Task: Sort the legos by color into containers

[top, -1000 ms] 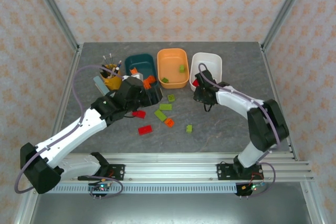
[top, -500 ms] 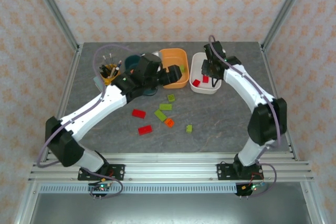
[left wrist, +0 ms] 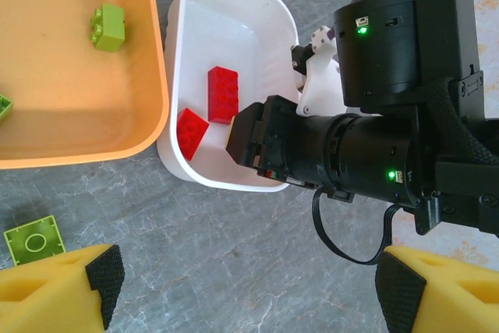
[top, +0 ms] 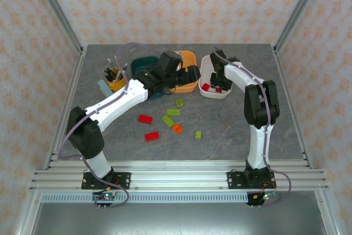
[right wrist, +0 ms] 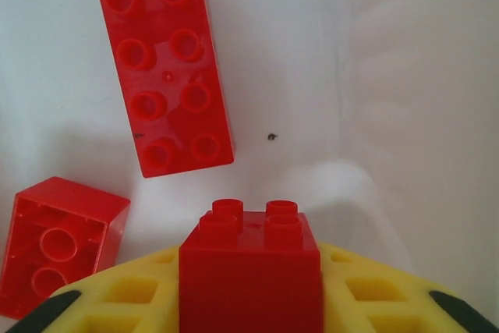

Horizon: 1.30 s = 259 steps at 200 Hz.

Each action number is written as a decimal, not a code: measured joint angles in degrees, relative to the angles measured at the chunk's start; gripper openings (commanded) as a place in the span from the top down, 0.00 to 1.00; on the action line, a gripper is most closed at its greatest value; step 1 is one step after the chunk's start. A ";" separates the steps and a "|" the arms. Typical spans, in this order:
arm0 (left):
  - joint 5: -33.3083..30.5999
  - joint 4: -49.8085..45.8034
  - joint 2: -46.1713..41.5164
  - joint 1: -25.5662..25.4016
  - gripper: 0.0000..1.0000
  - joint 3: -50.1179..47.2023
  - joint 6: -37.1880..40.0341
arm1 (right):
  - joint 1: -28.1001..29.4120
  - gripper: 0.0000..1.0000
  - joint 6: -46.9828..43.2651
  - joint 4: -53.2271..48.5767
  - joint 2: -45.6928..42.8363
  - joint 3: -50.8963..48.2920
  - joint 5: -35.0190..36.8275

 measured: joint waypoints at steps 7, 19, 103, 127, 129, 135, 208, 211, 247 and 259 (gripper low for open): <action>-0.02 0.00 0.00 0.00 0.13 0.00 0.00 | 0.00 0.49 0.31 -0.02 0.00 0.11 -0.24; -0.07 -0.33 0.00 0.00 0.13 0.00 0.02 | 0.02 0.45 0.24 -0.07 0.00 0.26 -0.63; -4.66 -11.41 -4.50 0.00 0.16 0.00 -0.07 | 0.57 0.43 0.85 0.39 -11.89 1.29 -1.79; -5.49 -15.04 -7.15 0.00 0.19 -1.81 -0.17 | 3.19 0.43 0.79 5.64 -25.24 -6.60 -3.91; -5.49 -15.15 -7.30 0.00 0.19 -2.05 -0.15 | 3.61 0.43 0.76 6.36 -26.69 -7.72 -4.17; -5.46 -15.82 -7.89 0.00 0.20 -3.04 -0.04 | 4.63 0.42 0.76 8.04 -30.18 -10.69 -5.42; -8.66 -25.16 8.22 -3.19 0.17 -0.48 1.75 | 11.61 0.23 3.74 17.75 -55.84 -47.36 -21.18; -8.94 -25.53 9.40 -3.28 0.17 0.24 1.64 | 11.61 0.22 3.89 17.77 -56.57 -48.35 -21.70; -11.80 -28.63 20.37 -3.89 0.17 8.83 -0.66 | 11.61 0.22 5.46 18.25 -60.89 -51.87 -24.22; -12.83 -29.62 22.88 -3.87 0.17 11.32 -1.42 | 11.72 0.22 5.66 18.58 -61.40 -51.87 -24.28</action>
